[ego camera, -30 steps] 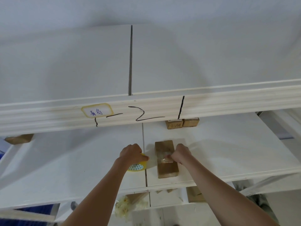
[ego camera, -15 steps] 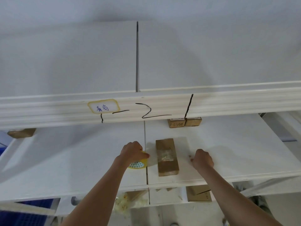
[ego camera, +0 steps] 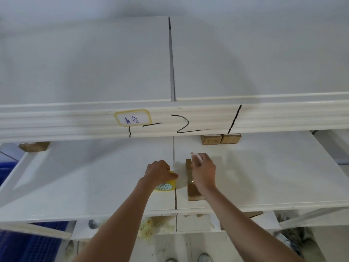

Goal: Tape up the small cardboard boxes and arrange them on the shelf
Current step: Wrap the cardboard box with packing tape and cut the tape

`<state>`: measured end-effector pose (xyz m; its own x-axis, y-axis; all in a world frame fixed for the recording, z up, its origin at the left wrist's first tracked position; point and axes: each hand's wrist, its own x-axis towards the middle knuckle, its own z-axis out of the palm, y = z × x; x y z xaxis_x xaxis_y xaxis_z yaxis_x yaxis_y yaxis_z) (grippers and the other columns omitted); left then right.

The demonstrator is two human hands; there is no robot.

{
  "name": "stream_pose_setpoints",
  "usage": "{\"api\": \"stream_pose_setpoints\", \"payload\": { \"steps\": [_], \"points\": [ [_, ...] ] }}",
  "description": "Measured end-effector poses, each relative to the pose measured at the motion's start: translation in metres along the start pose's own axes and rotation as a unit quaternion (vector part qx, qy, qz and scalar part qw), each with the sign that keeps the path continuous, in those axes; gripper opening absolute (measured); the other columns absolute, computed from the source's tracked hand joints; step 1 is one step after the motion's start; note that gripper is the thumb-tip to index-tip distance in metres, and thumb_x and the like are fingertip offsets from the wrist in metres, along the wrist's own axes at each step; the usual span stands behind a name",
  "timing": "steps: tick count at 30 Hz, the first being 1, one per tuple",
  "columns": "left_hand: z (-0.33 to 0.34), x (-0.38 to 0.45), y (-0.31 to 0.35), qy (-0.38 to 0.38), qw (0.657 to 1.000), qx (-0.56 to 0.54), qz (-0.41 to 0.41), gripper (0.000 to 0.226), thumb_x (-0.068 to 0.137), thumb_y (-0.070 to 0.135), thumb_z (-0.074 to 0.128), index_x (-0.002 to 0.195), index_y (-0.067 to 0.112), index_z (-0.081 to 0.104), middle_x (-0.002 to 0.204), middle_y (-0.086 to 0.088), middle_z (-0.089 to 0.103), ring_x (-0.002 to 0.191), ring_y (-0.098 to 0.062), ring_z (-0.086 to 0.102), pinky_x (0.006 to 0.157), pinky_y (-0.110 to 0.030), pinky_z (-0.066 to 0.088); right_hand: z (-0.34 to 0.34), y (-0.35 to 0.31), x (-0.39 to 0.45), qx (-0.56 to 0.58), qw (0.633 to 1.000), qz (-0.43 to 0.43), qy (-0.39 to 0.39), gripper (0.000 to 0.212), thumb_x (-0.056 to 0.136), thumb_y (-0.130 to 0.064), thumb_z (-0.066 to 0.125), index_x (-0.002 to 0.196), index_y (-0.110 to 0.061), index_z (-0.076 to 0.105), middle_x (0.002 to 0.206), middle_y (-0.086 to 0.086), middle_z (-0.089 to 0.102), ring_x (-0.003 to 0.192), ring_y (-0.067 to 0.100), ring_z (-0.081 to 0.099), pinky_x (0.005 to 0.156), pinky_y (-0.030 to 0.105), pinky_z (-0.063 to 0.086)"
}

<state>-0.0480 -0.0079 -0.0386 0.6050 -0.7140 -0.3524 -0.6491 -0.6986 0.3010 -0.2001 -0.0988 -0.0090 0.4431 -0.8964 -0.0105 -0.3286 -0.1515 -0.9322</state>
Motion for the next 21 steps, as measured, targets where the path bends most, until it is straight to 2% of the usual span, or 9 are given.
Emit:
{"api": "stream_pose_setpoints", "payload": {
  "steps": [3,8,12,15,21],
  "points": [
    [0.001,-0.002,-0.002,0.005,1.0,-0.006,0.001,0.05,0.079,0.064,0.069,0.057,0.022,0.053,0.06,0.006,0.053,0.064,-0.013,0.053,0.063,-0.029,0.037,0.014,0.021,-0.016,-0.018,0.999,-0.001,-0.044,0.002,0.102,-0.019,0.058,0.103,-0.018,0.057,0.086,-0.014,0.06,0.073,-0.009,0.058,0.06,0.001,0.043],
    [-0.001,-0.002,-0.006,0.0,0.999,-0.038,-0.002,0.049,0.078,0.063,0.07,0.058,0.022,0.053,0.062,0.006,0.055,0.064,-0.015,0.053,0.063,-0.029,0.04,0.014,0.04,-0.013,-0.042,0.996,-0.018,-0.081,0.004,0.097,-0.019,0.063,0.099,-0.02,0.06,0.087,-0.008,0.063,0.078,0.004,0.06,0.061,0.01,0.046],
    [-0.002,-0.001,-0.008,-0.002,0.999,-0.054,-0.005,0.05,0.078,0.063,0.071,0.057,0.021,0.054,0.062,0.006,0.056,0.06,-0.011,0.053,0.055,-0.025,0.037,0.011,0.043,-0.011,-0.046,0.994,-0.026,-0.098,0.008,0.095,-0.021,0.065,0.099,-0.026,0.062,0.089,-0.011,0.065,0.081,0.0,0.06,0.064,0.005,0.045],
    [-0.002,0.001,-0.01,-0.009,0.998,-0.059,-0.007,0.048,0.078,0.065,0.07,0.06,0.021,0.057,0.065,0.006,0.059,0.059,-0.009,0.055,0.054,-0.024,0.04,0.011,0.042,-0.009,-0.036,0.993,-0.017,-0.115,0.012,0.095,-0.023,0.065,0.101,-0.032,0.059,0.094,-0.014,0.063,0.086,-0.003,0.06,0.064,0.005,0.044],
    [0.0,0.001,-0.013,-0.011,0.997,-0.069,-0.013,0.045,0.079,0.066,0.068,0.073,0.022,0.068,0.068,0.009,0.062,0.06,-0.007,0.06,0.056,-0.02,0.045,0.013,0.045,-0.007,-0.05,0.988,-0.029,-0.146,0.005,0.097,-0.022,0.063,0.101,-0.022,0.06,0.092,-0.01,0.064,0.088,0.007,0.061,0.071,0.016,0.048]
  ]
}}
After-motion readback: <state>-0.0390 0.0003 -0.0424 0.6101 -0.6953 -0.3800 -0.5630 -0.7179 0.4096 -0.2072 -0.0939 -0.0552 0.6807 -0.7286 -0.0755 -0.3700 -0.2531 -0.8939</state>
